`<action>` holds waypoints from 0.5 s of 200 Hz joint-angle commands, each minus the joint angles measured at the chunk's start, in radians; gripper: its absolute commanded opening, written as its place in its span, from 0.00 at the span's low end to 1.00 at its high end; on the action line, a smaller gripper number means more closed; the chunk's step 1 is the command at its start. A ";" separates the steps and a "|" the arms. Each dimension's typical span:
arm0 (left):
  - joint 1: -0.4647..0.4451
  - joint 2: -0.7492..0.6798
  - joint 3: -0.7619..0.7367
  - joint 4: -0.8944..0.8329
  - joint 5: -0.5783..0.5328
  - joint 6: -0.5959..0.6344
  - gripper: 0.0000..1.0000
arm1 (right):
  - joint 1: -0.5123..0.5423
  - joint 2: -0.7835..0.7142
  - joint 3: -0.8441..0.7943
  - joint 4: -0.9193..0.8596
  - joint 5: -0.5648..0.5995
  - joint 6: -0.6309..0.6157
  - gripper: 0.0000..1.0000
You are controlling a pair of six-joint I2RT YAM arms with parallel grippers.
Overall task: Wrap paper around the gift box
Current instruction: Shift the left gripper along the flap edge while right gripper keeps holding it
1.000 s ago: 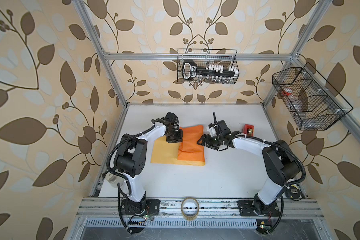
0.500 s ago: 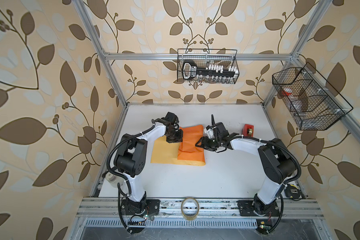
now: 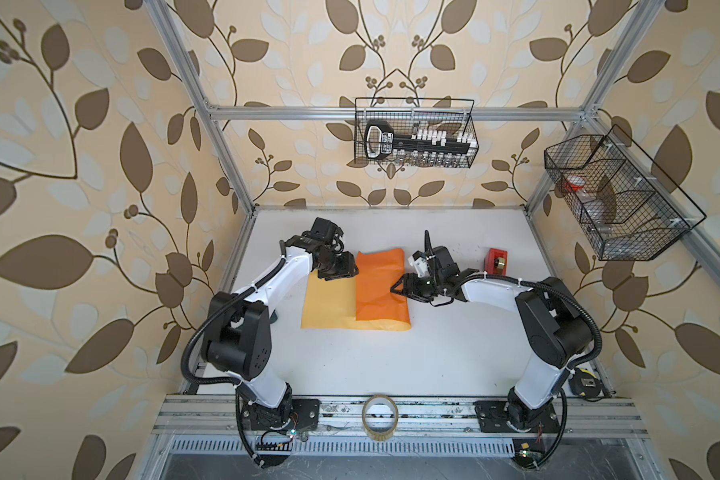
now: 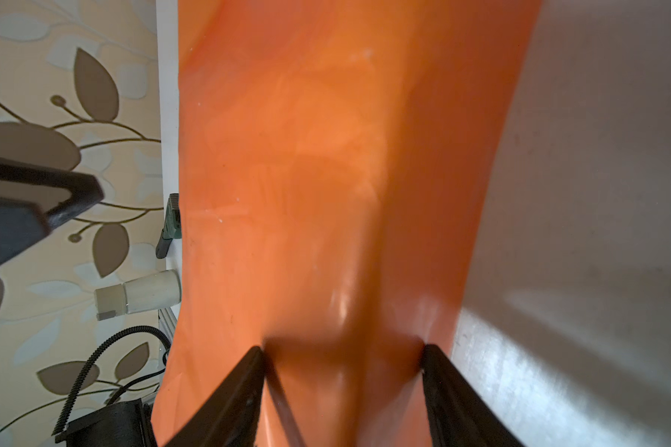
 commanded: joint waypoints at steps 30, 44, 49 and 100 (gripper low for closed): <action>-0.004 -0.057 -0.225 0.192 0.248 -0.156 0.55 | 0.013 0.049 -0.039 -0.104 0.075 -0.011 0.63; -0.004 -0.050 -0.263 0.267 0.291 -0.205 0.53 | 0.013 0.051 -0.033 -0.110 0.078 -0.015 0.63; -0.005 -0.046 -0.279 0.293 0.309 -0.225 0.52 | 0.014 0.052 -0.031 -0.112 0.078 -0.013 0.63; -0.005 -0.024 -0.327 0.330 0.301 -0.256 0.29 | 0.007 0.047 -0.023 -0.128 0.081 -0.022 0.63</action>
